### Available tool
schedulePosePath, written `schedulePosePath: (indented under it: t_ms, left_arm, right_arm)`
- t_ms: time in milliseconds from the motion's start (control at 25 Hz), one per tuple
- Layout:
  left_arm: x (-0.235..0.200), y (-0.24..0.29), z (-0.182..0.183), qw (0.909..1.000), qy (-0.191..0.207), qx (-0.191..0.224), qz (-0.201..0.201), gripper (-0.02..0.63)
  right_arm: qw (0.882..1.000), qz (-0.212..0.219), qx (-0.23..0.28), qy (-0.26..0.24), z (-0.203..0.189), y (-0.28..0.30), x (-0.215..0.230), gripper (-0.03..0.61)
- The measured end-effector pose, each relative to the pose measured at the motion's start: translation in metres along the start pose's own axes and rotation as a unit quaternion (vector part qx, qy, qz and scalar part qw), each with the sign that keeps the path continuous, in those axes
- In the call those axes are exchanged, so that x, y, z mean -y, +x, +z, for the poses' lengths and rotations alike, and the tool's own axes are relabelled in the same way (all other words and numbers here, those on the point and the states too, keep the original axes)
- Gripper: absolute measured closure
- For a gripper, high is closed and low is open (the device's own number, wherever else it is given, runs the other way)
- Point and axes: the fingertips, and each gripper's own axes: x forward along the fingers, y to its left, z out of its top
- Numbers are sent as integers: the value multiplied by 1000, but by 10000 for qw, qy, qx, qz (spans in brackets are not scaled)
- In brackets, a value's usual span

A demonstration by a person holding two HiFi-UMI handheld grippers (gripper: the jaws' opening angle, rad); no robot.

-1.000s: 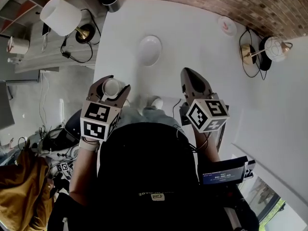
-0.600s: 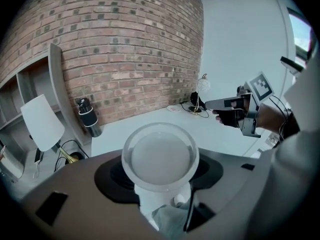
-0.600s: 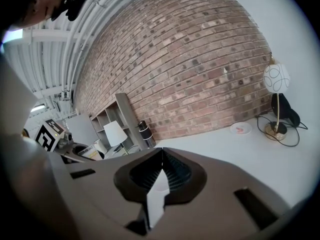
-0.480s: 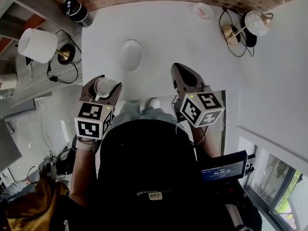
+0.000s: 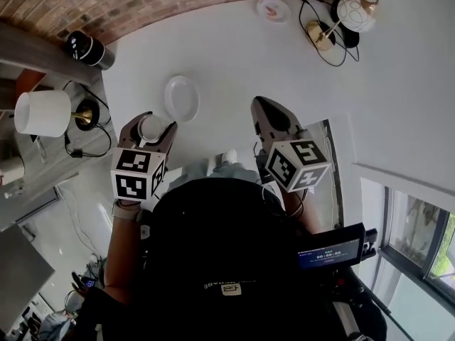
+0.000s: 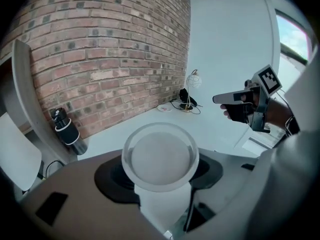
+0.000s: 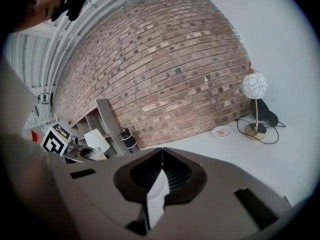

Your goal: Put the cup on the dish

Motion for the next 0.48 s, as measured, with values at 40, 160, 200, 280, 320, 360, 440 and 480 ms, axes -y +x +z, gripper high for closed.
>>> schedulePosePath:
  t_ms: [40,160,200,280,320,360,440,480]
  left_arm:
    - [-2,4,2,10000,25,10,-60,354]
    - [-8,17,8,9997,134,5,-215,354]
    - [-10,22,9,9995,187,-9,-256,354]
    - [-15,31,11,9990,300,-18,-317,354]
    - [-17,35,11,9988,358,-11,-341,354]
    - [-19,40,12,9985,416,-5,-365,354]
    - [-22,49,11,9978,516,-13,-425,354]
    - [-23,53,11,9975,543,-19,-460,354]
  right_arm:
    - [10000,-70,13,14,1,-1,1,574]
    - [9996,-280,61,71,4,-3,6,574]
    - [9993,-349,78,91,5,-4,8,574]
    - [9987,-480,106,117,6,-4,10,574]
    - [9984,-542,116,125,7,-4,11,574]
    - [9980,-604,124,125,8,-4,11,574]
    - [9971,-747,127,87,9,-5,12,575]
    - [9966,-818,124,64,9,-6,12,575]
